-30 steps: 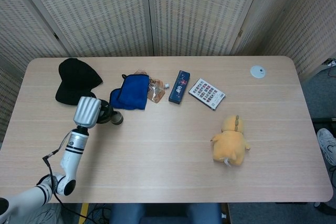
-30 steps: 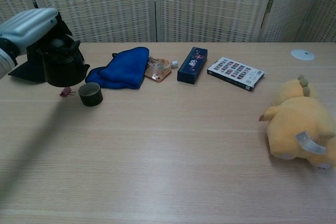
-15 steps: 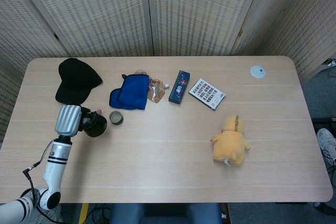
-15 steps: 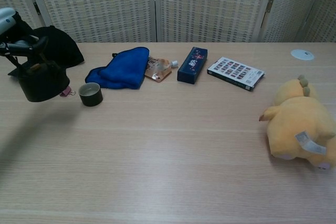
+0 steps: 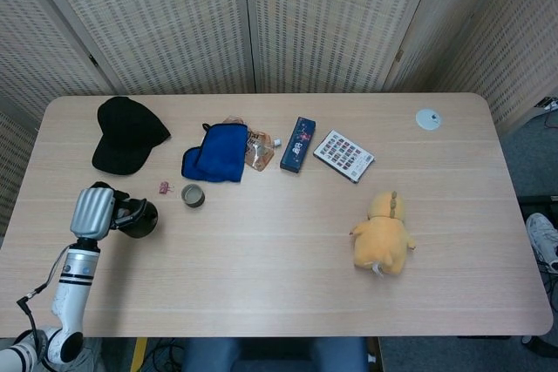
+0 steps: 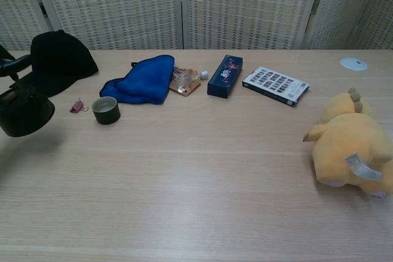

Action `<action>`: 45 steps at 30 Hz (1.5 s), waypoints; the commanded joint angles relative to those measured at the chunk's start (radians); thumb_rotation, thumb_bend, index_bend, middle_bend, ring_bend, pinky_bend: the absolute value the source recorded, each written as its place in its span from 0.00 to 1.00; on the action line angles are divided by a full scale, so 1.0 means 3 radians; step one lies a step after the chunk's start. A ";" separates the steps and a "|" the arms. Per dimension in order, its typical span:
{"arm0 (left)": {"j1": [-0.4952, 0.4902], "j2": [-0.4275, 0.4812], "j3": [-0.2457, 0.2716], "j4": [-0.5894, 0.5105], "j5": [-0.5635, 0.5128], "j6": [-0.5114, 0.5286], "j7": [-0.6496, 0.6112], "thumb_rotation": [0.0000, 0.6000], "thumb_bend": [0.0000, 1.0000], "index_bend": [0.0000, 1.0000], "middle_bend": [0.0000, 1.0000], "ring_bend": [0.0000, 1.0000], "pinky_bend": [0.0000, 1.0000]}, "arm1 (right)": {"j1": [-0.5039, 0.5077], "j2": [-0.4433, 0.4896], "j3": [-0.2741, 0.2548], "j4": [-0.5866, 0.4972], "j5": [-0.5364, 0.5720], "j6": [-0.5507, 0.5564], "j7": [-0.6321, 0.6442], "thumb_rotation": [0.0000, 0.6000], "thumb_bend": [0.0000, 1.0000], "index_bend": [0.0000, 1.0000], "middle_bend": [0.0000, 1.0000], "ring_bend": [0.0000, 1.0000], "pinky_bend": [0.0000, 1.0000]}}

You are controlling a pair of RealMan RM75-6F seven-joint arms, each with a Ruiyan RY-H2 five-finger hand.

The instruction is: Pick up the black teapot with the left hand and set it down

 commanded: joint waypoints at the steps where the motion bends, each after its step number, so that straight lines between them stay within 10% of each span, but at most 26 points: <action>1: 0.0022 -0.0007 0.0028 0.0031 -0.0002 -0.0032 0.0021 0.18 0.25 1.00 1.00 0.94 0.41 | 0.0002 -0.0002 -0.0002 -0.0001 0.0000 -0.0002 -0.0003 1.00 0.23 0.20 0.22 0.19 0.14; 32: 0.0038 -0.0285 0.0181 0.0501 0.0072 -0.0324 0.0362 0.10 0.20 0.98 0.99 0.82 0.40 | 0.0002 -0.0006 -0.0004 0.0007 0.0044 -0.0018 -0.0016 1.00 0.22 0.20 0.22 0.19 0.14; 45: 0.0073 -0.0239 0.0166 0.0426 0.0131 -0.0259 0.0302 0.00 0.17 0.78 0.77 0.59 0.38 | -0.0003 -0.0008 -0.0007 0.0002 0.0033 -0.0002 -0.0013 1.00 0.23 0.20 0.22 0.19 0.14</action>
